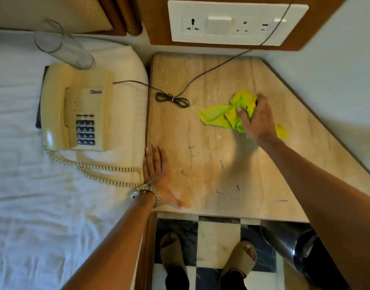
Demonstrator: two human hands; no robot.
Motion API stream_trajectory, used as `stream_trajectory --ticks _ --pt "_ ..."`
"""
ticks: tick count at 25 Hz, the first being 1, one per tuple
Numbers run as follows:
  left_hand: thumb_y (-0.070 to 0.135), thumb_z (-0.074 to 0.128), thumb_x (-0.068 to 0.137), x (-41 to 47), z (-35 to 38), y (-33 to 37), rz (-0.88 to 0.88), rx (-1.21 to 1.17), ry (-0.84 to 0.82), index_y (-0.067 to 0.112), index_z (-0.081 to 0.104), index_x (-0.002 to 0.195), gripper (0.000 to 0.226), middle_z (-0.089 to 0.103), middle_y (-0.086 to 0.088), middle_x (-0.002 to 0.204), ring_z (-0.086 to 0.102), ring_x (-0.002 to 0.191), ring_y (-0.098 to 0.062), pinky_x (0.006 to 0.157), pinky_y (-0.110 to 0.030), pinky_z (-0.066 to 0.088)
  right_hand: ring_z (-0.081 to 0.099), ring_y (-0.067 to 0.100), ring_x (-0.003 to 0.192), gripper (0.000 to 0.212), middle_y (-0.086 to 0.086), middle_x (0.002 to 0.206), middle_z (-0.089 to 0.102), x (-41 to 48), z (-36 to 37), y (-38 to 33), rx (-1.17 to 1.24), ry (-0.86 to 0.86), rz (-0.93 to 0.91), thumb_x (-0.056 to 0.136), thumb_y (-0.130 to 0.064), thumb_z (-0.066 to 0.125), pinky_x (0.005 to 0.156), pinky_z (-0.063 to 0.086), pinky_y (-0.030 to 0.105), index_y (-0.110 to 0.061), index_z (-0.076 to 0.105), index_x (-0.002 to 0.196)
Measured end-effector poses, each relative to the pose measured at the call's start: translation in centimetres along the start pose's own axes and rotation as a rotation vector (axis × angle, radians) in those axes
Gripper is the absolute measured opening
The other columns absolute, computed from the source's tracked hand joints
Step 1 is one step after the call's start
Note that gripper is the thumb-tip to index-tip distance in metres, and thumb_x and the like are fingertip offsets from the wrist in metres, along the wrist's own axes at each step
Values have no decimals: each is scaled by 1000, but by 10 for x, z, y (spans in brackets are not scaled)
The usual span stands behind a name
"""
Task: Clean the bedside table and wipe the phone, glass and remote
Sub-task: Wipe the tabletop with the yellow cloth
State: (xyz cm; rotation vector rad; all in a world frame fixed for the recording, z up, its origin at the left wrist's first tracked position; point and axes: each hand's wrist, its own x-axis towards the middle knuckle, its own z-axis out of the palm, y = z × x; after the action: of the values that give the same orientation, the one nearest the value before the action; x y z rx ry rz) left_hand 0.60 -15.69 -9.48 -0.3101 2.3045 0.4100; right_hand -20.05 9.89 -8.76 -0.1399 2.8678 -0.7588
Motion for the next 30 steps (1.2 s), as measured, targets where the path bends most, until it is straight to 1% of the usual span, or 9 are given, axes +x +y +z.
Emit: stream_trajectory --ticks 3,6,11,13,15,19,23,27,30 --pt "85 78 8 4 0 -3 -8 19 0 10 -50 140 199 -57 -14 147 -55 134 -35 115 -51 -26 48 46 129 70 27 141 50 36 20 -20 135 94 29 95 -35 62 109 40 50 5 34 145" --pt "88 76 8 5 2 -2 -3 18 3 9 -48 142 199 -55 -14 149 -51 137 -37 118 -53 -23 24 44 151 77 25 163 25 58 47 -54 -29 65 -44 97 -41 52 124 22 53 -4 24 158" --pt "93 70 8 2 -1 -2 -16 39 -6 7 -45 144 197 -53 -14 151 -49 139 -37 120 -54 -19 18 40 155 69 21 166 21 -3 91 -85 -188 -97 -452 98 -39 50 127 16 50 -4 35 156" --pt "91 72 7 1 -1 -1 -22 45 -9 8 -43 146 198 -50 -14 153 -47 141 -37 121 -55 -14 13 34 157 74 17 169 16 -52 83 -54 -241 -201 -636 96 -42 50 129 13 47 -5 30 158" --pt "89 73 7 2 -1 -2 -27 45 -11 8 -40 148 198 -47 -14 155 -44 143 -38 122 -56 -11 6 27 158 78 12 170 11 -87 62 -4 -254 -253 -681 100 -54 37 129 10 44 -7 22 160" --pt "86 77 6 1 -1 -2 -35 34 -34 10 -38 150 199 -47 -12 156 -46 142 -33 113 -50 -25 5 35 157 76 20 169 12 -76 21 56 -255 -123 -398 94 -38 43 124 19 59 -7 21 160" --pt "87 76 6 1 0 -3 -33 39 -28 12 -41 148 199 -50 -11 154 -48 141 -33 111 -49 -27 11 45 155 70 21 167 18 -14 50 -17 -159 15 -74 96 -25 51 128 10 53 -8 28 159" --pt "89 74 6 2 -2 0 -27 45 -4 14 -49 142 198 -55 -9 150 -52 138 -31 112 -47 -30 17 39 155 75 15 166 27 -31 98 -86 -192 -145 -444 92 -29 60 127 15 53 -6 32 157" --pt "87 76 8 -2 -4 1 -12 45 10 14 -50 141 197 -55 -9 150 -50 139 -32 116 -46 -26 16 35 156 75 12 168 23 -86 88 -53 -269 -225 -678 93 -35 56 127 18 52 -8 31 158"
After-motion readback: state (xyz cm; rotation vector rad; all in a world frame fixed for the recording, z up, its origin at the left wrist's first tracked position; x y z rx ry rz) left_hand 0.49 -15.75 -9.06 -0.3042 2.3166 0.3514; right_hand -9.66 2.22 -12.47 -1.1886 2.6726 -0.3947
